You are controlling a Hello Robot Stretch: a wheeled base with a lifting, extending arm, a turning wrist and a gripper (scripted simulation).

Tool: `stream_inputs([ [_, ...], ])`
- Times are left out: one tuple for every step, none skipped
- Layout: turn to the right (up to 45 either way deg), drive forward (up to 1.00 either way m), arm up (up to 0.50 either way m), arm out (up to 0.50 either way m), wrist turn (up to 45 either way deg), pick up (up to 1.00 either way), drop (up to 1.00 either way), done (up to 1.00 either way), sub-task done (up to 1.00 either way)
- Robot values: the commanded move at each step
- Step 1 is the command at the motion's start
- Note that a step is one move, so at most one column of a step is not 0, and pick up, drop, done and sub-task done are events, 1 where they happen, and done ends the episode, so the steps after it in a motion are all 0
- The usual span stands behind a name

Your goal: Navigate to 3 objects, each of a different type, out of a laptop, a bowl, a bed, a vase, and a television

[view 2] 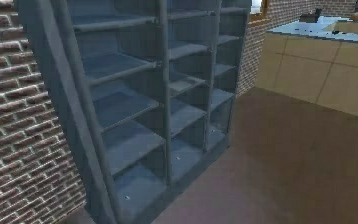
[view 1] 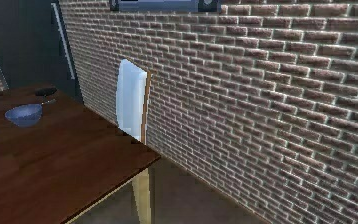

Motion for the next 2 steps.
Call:
stream_inputs([
  [0.0, 0.0, 0.0, 0.0, 0.0, 0.0, 0.0, 0.0, 1.0],
  [12.0, 0.0, 0.0, 0.0, 0.0, 0.0, 0.0, 0.0, 0.0],
])
